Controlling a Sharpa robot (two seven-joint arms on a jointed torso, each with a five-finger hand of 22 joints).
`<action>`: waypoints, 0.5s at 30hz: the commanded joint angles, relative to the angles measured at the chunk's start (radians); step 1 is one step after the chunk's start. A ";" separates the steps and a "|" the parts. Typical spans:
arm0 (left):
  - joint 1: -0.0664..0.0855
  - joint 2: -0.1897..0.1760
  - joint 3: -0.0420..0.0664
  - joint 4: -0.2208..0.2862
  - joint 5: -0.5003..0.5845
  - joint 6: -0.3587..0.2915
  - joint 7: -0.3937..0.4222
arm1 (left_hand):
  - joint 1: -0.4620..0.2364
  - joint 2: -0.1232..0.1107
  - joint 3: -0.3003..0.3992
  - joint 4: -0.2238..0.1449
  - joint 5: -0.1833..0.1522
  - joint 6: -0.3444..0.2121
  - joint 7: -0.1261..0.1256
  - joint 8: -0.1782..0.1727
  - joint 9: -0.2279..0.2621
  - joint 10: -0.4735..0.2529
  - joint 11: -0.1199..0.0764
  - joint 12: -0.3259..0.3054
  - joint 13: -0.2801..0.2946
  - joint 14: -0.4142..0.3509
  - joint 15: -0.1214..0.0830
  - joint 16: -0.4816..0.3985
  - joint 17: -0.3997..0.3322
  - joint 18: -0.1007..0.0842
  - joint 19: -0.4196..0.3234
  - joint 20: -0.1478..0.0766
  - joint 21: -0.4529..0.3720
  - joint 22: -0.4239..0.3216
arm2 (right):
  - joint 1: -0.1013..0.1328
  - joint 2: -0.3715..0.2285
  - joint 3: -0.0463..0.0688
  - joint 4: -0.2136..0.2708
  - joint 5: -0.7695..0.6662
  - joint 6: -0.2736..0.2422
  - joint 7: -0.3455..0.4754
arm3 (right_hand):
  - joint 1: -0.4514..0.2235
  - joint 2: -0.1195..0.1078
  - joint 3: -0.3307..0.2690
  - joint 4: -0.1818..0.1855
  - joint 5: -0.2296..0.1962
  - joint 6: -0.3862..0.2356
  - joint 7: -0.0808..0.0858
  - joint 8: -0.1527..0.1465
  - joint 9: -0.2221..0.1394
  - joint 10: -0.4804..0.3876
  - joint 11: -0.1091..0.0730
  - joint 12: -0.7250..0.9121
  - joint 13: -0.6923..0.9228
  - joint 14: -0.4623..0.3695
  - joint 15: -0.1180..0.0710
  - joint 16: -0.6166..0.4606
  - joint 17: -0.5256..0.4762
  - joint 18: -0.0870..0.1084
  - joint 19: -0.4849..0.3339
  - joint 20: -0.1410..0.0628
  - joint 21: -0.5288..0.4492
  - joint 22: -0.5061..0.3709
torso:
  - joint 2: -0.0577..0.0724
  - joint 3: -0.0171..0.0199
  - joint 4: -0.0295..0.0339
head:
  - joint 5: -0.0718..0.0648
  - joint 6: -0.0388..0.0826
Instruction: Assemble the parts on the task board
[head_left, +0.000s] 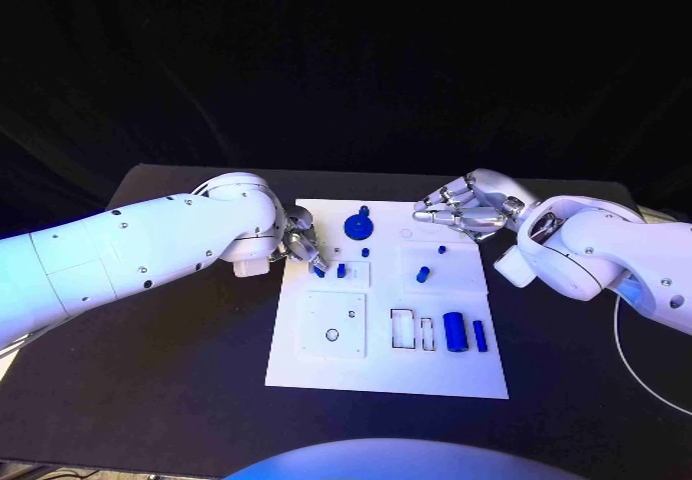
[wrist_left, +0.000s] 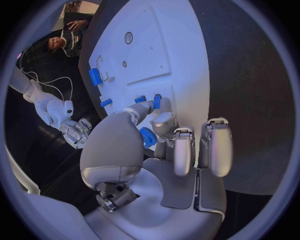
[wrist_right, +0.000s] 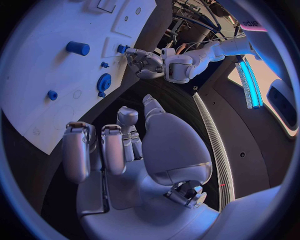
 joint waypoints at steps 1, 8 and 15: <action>-0.009 0.007 -0.007 0.001 0.001 0.035 -0.039 | -0.015 0.003 0.004 -0.001 -0.001 0.029 -0.020 -0.005 -0.002 0.004 -0.007 -0.004 -0.001 0.105 -0.006 0.003 0.263 -0.010 0.073 -0.006 0.005 0.209 | -0.001 0.001 0.000 0.002 -0.002 0.015 0.006 | 0.007 0.005 -0.008 0.001 0.003 0.005 0.002 0.001 0.002 -0.002 -0.002 0.001 -0.001 0.064 -0.001 -0.005 0.085 0.014 -0.006 0.002 -0.006 -0.001 | 0.000 0.0000 0.0001 | -0.001 0.000; -0.009 0.012 -0.006 -0.003 -0.001 0.026 -0.044 | -0.034 0.008 -0.005 0.009 -0.001 0.037 -0.022 -0.008 -0.002 0.009 -0.008 -0.001 0.000 0.105 -0.007 0.003 0.263 -0.012 0.076 -0.007 0.011 0.213 | -0.001 0.002 0.000 0.002 -0.002 0.016 0.006 | 0.007 0.005 -0.008 0.001 0.003 0.005 0.002 0.001 0.002 -0.002 -0.002 0.001 -0.001 0.064 -0.001 -0.005 0.085 0.014 -0.006 0.002 -0.006 -0.001 | 0.000 -0.0003 0.0005 | -0.003 0.000; -0.008 0.016 -0.006 -0.006 -0.005 0.026 -0.049 | -0.082 0.004 -0.042 0.033 -0.005 0.051 -0.023 -0.015 -0.001 0.013 -0.009 0.000 -0.001 0.105 -0.008 0.003 0.263 -0.013 0.077 -0.008 0.015 0.216 | -0.001 0.001 0.000 0.003 -0.002 0.017 0.005 | 0.007 0.005 -0.008 0.001 0.003 0.005 0.002 0.001 0.002 -0.002 -0.002 0.001 -0.001 0.064 -0.001 -0.005 0.085 0.014 -0.006 0.002 -0.006 -0.001 | 0.000 -0.0005 0.0012 | -0.005 -0.001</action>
